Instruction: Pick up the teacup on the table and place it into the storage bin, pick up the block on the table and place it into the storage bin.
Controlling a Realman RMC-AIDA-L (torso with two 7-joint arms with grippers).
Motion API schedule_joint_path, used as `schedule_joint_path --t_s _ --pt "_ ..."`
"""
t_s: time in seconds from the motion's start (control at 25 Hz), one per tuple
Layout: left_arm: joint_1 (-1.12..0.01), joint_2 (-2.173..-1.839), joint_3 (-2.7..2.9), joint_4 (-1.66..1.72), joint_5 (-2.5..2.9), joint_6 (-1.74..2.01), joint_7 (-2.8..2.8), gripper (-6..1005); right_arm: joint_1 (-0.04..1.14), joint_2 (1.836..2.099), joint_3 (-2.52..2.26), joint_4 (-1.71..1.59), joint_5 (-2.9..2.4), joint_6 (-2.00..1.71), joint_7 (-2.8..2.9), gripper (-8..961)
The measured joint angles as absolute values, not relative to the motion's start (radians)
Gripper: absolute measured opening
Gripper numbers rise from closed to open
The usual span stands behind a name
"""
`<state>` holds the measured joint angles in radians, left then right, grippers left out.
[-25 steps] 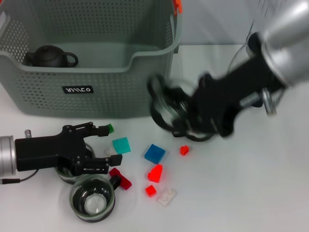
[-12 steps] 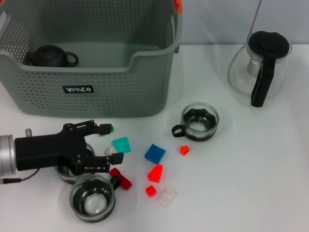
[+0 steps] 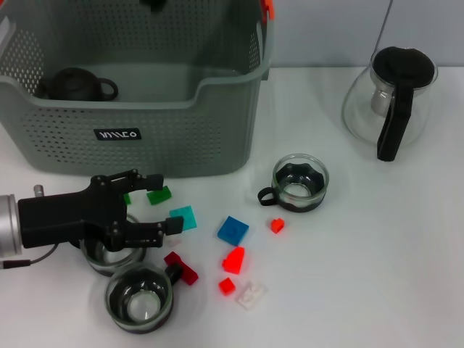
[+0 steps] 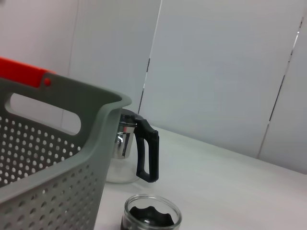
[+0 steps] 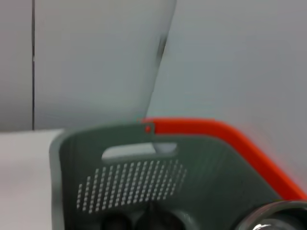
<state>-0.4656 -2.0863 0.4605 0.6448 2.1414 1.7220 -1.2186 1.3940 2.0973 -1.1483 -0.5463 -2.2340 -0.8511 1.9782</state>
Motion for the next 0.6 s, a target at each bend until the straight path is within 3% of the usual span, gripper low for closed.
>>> schedule_joint_path --t_s 0.16,0.6 --pt "-0.466 -2.089 0.461 0.644 2.141 1.739 -1.216 865 1.392 2.110 -1.286 -0.464 -2.155 -0.718 1.963 55" --pt "-0.459 -2.091 0.459 0.644 2.135 1.746 -1.214 863 1.310 2.111 -1.465 -0.424 -1.964 -0.585 1.903 56"
